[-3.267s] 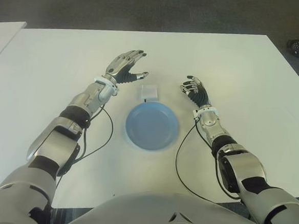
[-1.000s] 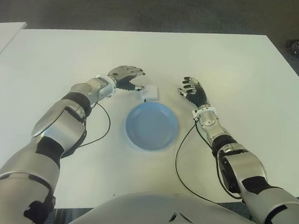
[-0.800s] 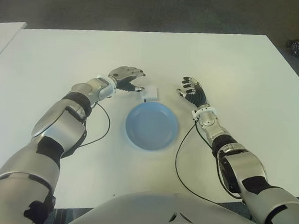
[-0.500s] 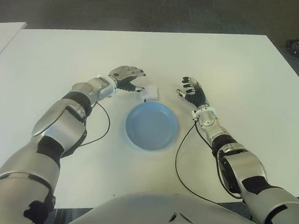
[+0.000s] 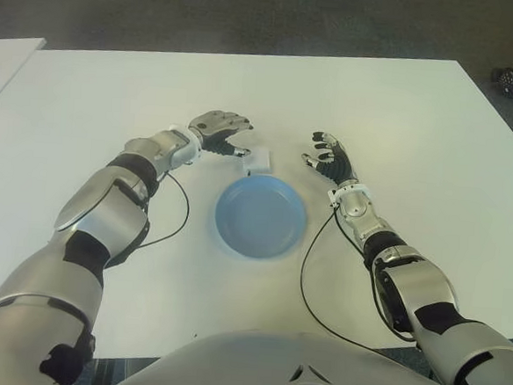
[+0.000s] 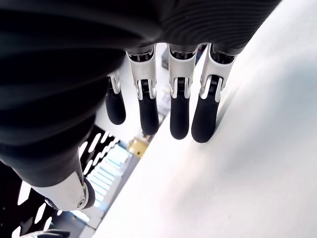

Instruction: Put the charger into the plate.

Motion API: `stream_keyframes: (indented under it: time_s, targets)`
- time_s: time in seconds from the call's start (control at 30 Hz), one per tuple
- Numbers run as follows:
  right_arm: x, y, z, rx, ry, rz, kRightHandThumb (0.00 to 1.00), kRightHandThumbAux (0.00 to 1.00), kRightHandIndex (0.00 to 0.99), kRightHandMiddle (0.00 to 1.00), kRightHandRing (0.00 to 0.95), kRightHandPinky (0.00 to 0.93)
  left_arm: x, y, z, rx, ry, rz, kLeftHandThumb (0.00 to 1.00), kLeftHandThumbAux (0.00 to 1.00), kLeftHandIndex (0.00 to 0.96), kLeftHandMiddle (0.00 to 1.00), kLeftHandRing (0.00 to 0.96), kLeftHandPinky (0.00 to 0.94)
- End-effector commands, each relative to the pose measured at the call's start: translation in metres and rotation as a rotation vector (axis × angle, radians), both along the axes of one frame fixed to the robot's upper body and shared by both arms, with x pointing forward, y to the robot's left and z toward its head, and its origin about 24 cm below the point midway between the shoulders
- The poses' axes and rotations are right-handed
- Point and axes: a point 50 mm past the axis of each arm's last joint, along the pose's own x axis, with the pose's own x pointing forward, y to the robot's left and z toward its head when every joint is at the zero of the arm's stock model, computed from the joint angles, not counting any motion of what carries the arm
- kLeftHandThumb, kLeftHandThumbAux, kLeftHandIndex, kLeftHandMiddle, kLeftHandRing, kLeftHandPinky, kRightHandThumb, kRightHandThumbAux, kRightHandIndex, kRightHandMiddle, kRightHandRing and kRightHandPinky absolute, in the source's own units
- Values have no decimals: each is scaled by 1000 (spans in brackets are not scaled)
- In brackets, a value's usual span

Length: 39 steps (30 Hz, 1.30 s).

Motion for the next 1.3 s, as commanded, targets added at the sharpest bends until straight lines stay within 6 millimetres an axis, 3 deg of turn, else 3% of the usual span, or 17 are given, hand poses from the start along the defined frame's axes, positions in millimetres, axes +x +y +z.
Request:
stream_keyframes:
  time_s: [0.03, 1.3]
  targets:
    - [-44, 9, -58, -91, 302, 43, 446, 715, 178, 229, 231, 240, 3, -2, 5, 28, -16, -21, 254, 145, 0, 0, 0, 0]
    - [-41, 15, -56, -133, 273, 67, 417, 732, 195, 245, 269, 320, 10, -10, 17, 94, -25, -60, 245, 123, 0, 0, 0, 0]
